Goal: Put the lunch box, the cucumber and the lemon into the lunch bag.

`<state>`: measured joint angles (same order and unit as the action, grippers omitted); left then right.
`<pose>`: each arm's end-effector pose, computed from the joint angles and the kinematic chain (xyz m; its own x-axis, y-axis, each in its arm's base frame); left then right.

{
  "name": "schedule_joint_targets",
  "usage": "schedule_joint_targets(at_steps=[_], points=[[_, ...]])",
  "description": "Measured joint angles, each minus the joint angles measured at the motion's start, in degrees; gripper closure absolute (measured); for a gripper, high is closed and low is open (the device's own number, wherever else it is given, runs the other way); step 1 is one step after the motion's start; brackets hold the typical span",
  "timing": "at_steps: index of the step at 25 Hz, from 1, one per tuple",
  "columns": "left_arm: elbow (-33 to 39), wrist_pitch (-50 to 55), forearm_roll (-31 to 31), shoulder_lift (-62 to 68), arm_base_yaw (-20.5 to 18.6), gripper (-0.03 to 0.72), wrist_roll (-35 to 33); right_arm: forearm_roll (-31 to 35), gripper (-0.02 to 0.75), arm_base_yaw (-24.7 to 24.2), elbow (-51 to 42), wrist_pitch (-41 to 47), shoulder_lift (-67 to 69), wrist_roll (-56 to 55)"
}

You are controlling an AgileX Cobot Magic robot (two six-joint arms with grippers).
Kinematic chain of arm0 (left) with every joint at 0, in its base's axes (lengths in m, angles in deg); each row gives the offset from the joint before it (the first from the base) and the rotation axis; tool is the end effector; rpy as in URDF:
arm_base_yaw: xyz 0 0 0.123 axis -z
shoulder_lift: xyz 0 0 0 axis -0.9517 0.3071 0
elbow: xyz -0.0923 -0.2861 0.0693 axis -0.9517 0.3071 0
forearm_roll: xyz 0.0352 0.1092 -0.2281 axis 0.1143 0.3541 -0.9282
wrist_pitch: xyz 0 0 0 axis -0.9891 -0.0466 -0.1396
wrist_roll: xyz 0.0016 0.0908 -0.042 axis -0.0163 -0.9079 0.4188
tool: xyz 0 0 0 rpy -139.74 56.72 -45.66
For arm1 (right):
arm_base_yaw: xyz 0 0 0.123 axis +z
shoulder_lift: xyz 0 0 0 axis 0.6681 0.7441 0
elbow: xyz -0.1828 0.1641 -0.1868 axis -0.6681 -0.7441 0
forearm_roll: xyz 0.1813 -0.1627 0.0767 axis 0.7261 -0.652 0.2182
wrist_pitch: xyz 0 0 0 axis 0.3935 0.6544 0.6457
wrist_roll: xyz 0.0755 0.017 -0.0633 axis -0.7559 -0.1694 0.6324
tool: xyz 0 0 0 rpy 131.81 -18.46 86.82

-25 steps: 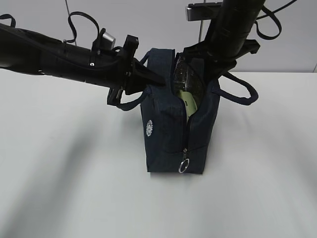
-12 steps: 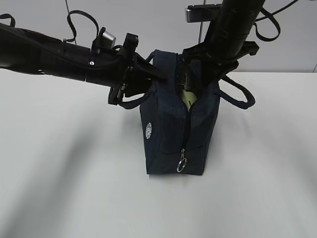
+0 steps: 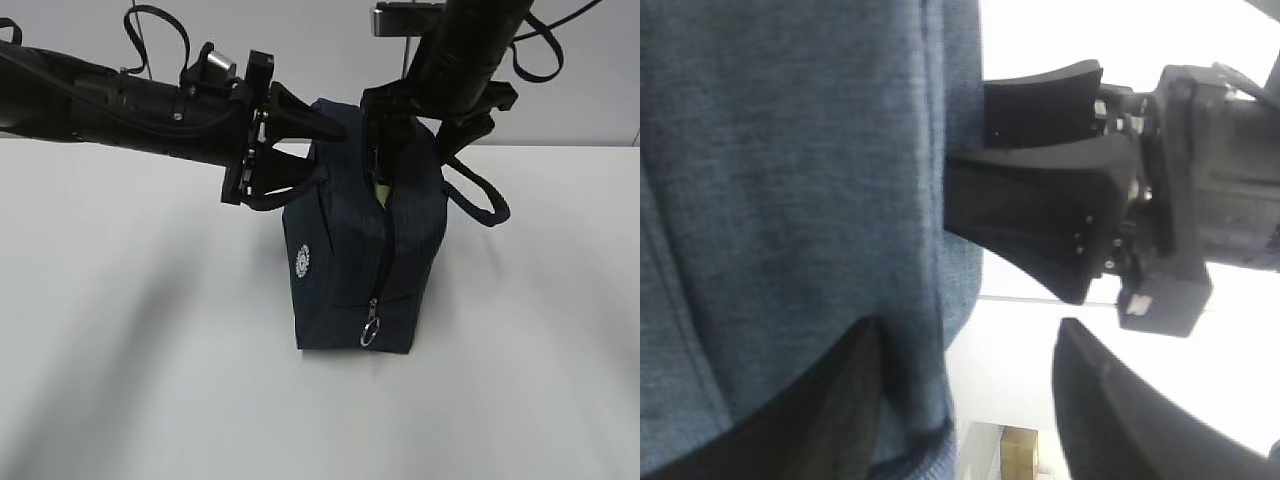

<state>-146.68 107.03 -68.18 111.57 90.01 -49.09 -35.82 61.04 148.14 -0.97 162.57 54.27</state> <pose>0.3904 -0.2193 0.2315 -0.9933 -0.0800 -0.0828 0.0598 0.2561 -0.9648 0.4334 0.1601 0.2930 -0.9329 -0.2284 -0.2783 -0.2683 0.9565 0.1143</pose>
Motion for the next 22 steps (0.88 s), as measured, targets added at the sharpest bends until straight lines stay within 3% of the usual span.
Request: schedule_joint_targets(at_steps=[9, 22], points=[[0.0, 4.15, 0.84, -0.7, -3.95, 0.308, 0.0, -0.31, 0.227, 0.0, 0.0, 0.0, -4.91, 0.0], [0.0, 4.93, 22.73, -9.84, -7.81, 0.382, 4.42, -0.8, 0.26, 0.0, 0.0, 0.19, -16.36, 0.49]])
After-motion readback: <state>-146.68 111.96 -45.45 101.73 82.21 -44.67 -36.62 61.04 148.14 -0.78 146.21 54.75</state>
